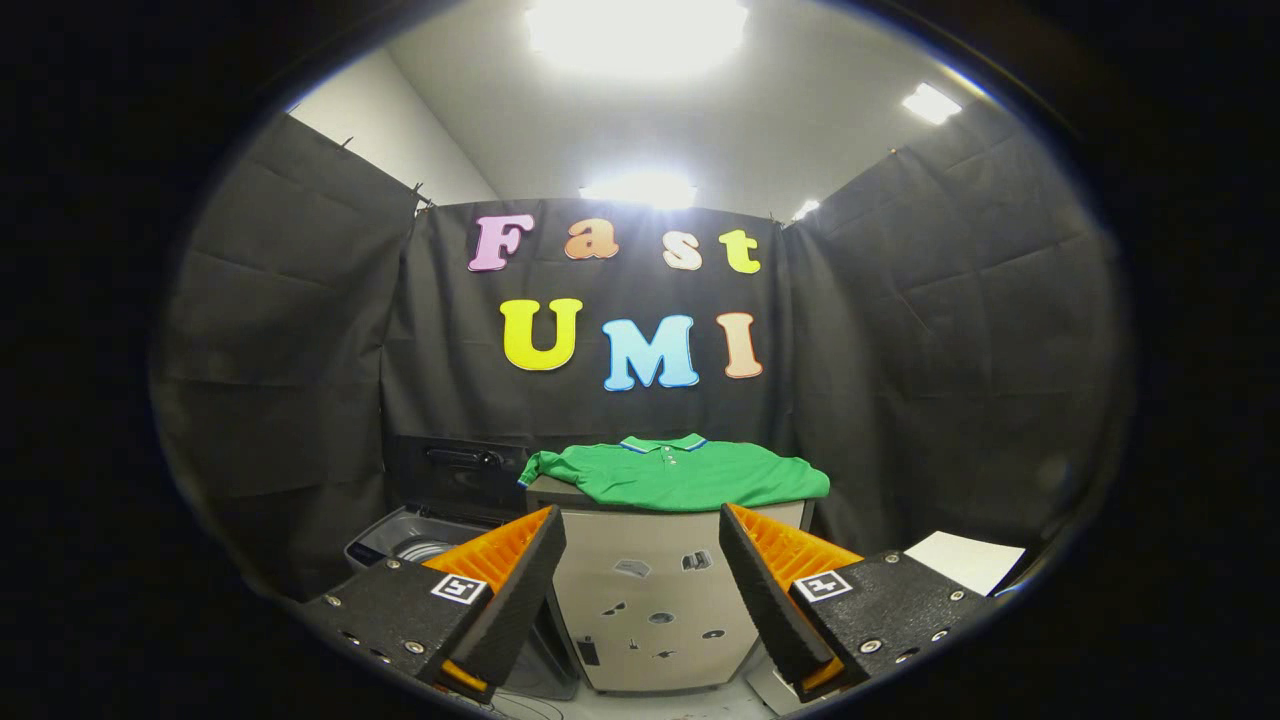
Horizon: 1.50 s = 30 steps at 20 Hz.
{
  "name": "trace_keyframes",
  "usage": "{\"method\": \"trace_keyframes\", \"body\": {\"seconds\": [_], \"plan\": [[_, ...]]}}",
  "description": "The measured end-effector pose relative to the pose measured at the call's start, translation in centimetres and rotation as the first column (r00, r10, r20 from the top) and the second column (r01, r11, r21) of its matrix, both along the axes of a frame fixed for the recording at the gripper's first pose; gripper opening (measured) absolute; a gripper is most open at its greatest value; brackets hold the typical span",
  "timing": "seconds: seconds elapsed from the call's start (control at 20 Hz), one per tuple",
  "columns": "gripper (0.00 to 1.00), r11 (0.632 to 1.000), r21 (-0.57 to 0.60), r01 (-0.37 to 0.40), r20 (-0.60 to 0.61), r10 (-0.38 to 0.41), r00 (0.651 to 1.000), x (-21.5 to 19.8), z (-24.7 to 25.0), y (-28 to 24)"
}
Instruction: Put the clothes into the washing machine and then close the washing machine lid.
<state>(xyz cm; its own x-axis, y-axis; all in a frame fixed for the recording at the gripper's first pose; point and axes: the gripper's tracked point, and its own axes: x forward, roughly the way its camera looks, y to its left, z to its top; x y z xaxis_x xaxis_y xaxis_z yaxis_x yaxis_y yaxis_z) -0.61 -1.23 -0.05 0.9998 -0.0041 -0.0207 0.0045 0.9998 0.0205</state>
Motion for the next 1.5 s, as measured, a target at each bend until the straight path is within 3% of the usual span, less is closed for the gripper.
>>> {"method": "trace_keyframes", "body": {"seconds": [0.4,0.65,1.15,1.5], "plan": [[0.96,0.999,0.03,-0.021,-0.016,0.022,1.0,0.5,1.0,0.2],[0.96,0.997,0.032,-0.065,-0.031,0.066,0.997,2.9,1.9,0.2],[0.96,0.999,0.008,-0.052,-0.068,0.052,0.996,13.3,5.2,-1.9],[0.96,0.995,0.0,-0.095,-0.122,0.095,0.988,20.5,6.2,-1.8]]}}
